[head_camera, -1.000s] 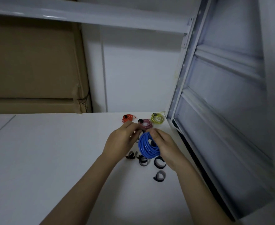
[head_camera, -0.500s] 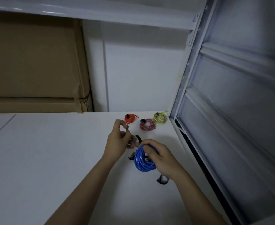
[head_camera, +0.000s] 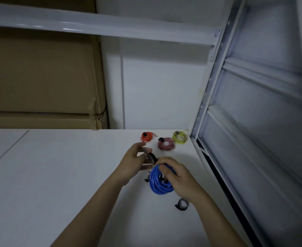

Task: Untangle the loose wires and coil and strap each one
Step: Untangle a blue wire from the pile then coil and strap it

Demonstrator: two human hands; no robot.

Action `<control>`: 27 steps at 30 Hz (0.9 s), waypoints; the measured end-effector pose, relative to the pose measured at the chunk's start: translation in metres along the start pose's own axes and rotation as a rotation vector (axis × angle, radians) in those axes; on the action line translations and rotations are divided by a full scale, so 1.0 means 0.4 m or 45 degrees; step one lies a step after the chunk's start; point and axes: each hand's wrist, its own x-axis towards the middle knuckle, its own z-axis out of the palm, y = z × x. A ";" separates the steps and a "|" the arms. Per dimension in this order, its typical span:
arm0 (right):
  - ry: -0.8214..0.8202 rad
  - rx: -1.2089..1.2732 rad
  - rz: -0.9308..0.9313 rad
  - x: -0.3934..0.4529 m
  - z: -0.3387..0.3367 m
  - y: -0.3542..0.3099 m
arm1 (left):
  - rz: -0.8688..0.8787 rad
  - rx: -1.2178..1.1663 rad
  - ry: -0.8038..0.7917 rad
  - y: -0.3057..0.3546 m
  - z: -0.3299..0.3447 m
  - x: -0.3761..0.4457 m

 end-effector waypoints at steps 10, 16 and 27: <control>-0.076 -0.038 0.087 -0.021 0.002 0.014 | 0.113 0.092 -0.016 -0.003 -0.016 -0.013; -0.070 -0.022 0.132 -0.030 0.002 0.004 | 0.194 0.204 -0.039 0.001 -0.006 -0.022; 0.126 0.082 0.140 -0.020 -0.010 -0.029 | 0.409 0.254 -0.085 0.027 0.022 -0.046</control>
